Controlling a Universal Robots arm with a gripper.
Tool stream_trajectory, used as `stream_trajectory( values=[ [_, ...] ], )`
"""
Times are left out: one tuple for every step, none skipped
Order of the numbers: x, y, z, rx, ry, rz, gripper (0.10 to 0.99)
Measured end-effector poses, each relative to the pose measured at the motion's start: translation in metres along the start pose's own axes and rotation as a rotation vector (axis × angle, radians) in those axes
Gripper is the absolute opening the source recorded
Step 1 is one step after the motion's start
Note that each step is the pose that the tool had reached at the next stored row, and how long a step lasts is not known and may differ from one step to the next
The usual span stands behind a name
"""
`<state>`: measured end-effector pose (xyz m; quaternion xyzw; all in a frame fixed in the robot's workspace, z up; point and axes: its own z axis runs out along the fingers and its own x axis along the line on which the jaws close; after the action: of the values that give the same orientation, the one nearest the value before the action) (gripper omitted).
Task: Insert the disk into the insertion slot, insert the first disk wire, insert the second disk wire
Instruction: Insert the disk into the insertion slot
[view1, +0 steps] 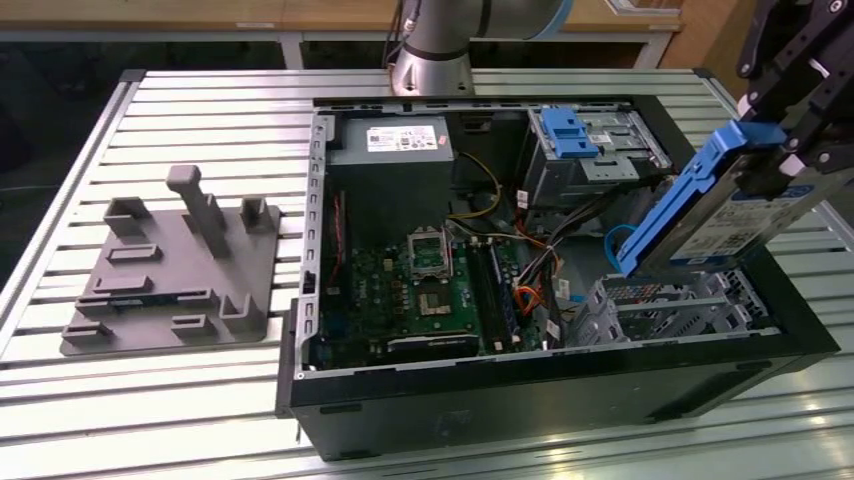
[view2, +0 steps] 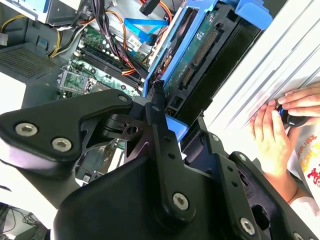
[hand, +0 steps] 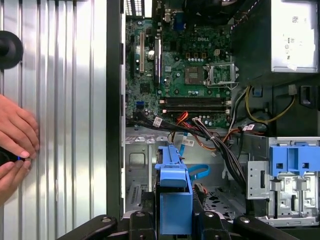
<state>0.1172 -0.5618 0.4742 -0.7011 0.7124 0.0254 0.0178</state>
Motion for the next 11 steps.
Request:
stream_trajectory(
  values=[
    [0.0000,0.0000,0.0003,0.000,-0.0001,0.000,0.361],
    [0.0000,0.0000,0.0003,0.000,0.0000,0.000,0.361],
    [0.0000,0.0000,0.0004,0.000,0.0000,0.000,0.361],
    [0.0000,0.0000,0.0007,0.000,0.0000,0.000,0.361],
    [0.0000,0.0000,0.0008,0.000,-0.0001,0.000,0.361],
    [0.0001,0.0000,0.0010,0.000,0.0000,0.000,0.361],
    [0.0001,0.0000,0.0012,0.000,-0.0001,0.000,0.361],
    [0.0001,0.0000,0.0013,0.000,0.0000,0.000,0.361],
    [0.0001,0.0000,0.0016,0.000,-0.0001,0.000,0.361],
    [0.0001,0.0000,0.0018,0.000,0.0000,0.000,0.361],
    [0.0001,0.0000,0.0020,0.000,0.0000,0.000,0.361]
  ],
)
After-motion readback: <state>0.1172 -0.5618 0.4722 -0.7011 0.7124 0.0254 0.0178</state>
